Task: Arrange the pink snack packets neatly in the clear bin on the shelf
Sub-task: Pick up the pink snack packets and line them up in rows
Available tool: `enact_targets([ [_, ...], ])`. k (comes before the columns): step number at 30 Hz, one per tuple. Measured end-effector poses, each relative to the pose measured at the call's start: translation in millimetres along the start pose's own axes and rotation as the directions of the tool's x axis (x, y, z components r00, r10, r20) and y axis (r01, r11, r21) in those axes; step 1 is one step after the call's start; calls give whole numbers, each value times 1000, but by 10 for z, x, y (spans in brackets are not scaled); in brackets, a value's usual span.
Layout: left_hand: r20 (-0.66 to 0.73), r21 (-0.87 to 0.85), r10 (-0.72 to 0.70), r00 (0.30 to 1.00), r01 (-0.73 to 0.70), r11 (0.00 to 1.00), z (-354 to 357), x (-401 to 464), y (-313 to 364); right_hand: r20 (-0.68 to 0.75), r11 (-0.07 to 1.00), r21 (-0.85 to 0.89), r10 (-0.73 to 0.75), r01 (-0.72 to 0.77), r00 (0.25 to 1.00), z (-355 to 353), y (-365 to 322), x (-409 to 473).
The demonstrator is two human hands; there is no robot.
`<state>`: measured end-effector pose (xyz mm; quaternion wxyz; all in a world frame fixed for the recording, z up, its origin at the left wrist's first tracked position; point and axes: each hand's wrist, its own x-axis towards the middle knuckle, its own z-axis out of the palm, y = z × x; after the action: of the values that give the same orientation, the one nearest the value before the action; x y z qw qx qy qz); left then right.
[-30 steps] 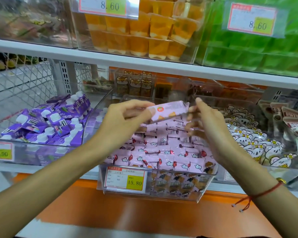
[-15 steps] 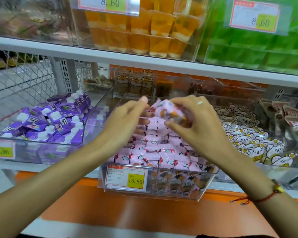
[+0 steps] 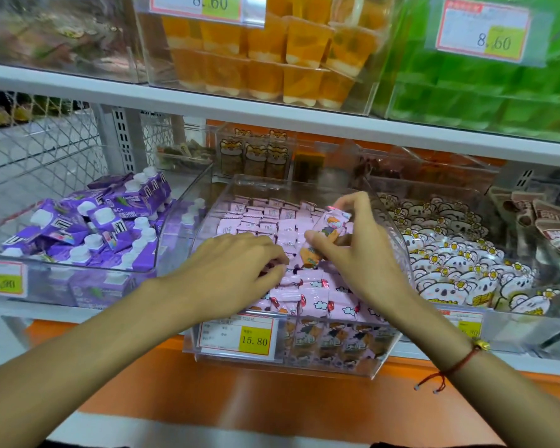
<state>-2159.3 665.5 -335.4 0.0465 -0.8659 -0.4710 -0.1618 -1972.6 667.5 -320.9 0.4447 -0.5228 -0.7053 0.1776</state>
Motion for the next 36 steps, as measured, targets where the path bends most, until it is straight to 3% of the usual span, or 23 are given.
enact_targets([
  [5,-2,6,-12,1000,12,1000,-10,-1,12,152,955,-258,-111,148,982,-147,-48,27],
  [8,10,-6,-11,1000,11,1000,-12,-1,13,285,895,-403,-74,189,956,-181,-7,27],
  [12,36,-10,-19,999,19,1000,-20,6,18,469,862,-434,-29,260,883,-118,79,31],
  [16,44,-11,-22,999,23,1000,-23,11,19,546,830,-471,7,299,838,-81,92,60],
  [20,15,-28,-39,999,40,999,-21,-6,30,505,858,-433,-23,276,863,-185,72,94],
  [23,-73,-46,-9,997,5,999,-27,-36,34,263,867,-437,-130,238,956,-371,79,159],
  [25,-104,-72,44,994,-52,996,-33,-49,50,157,870,-441,-166,219,974,-475,80,182],
  [28,-26,-146,118,993,-121,982,-11,-58,95,256,841,-472,-157,265,954,-457,76,140],
  [32,202,-126,141,969,-117,985,56,-40,116,438,712,-614,-52,341,898,-299,101,60],
  [36,214,-135,150,965,-122,983,33,-21,92,412,725,-605,-67,328,909,-292,97,77],
])
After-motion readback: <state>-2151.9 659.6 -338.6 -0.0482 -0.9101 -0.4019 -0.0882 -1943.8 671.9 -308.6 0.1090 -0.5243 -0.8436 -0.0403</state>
